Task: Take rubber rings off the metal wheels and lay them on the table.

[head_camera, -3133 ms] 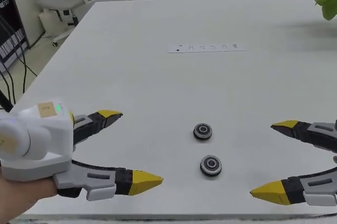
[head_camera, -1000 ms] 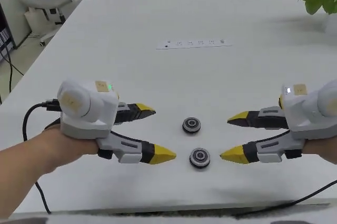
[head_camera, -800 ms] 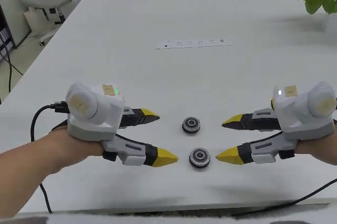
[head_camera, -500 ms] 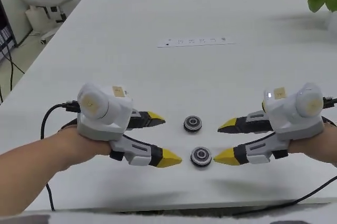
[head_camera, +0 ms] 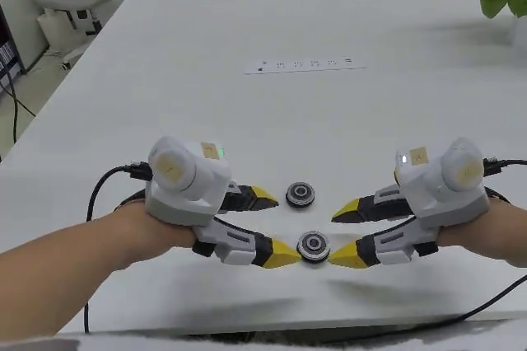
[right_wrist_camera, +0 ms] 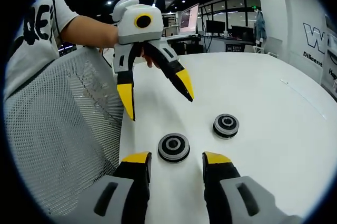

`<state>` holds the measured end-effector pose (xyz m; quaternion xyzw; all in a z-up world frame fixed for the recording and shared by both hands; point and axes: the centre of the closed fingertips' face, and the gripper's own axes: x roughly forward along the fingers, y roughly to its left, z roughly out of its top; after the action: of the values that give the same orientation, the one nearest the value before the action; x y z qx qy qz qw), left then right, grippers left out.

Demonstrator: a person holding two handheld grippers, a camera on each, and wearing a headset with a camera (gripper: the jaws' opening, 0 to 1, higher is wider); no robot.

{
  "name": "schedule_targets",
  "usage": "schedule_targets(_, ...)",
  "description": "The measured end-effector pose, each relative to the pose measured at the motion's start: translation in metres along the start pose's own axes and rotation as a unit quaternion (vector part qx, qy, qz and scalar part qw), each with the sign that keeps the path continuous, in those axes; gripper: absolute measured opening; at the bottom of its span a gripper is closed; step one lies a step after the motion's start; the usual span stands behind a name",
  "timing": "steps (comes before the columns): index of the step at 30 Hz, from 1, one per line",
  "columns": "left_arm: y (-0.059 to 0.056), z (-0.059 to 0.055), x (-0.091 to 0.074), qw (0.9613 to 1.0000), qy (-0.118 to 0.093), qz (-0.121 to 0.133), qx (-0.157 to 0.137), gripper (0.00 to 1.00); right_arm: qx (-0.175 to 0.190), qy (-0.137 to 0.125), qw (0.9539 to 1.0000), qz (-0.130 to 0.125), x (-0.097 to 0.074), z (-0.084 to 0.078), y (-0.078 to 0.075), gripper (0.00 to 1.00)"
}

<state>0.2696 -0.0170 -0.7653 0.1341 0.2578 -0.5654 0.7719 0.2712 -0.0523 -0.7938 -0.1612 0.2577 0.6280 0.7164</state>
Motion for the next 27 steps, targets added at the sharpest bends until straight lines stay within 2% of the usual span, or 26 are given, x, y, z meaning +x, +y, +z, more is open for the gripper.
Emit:
schedule_targets(16,-0.01,0.001,0.025,0.9997,0.002,-0.022,-0.004,0.33,-0.001,0.012,0.9998,0.013,0.008,-0.004,0.004,0.34)
schedule_targets(22,-0.012,-0.005,0.033,0.9996,0.013,-0.024,0.001,0.27,0.001,0.015,0.9998,0.016,0.009,-0.006,0.006,0.34)
schedule_targets(27,-0.011,-0.007,0.039,0.9996,0.02,-0.017,0.01,0.21,0.005,0.014,0.9998,0.016,0.009,-0.007,0.005,0.34)
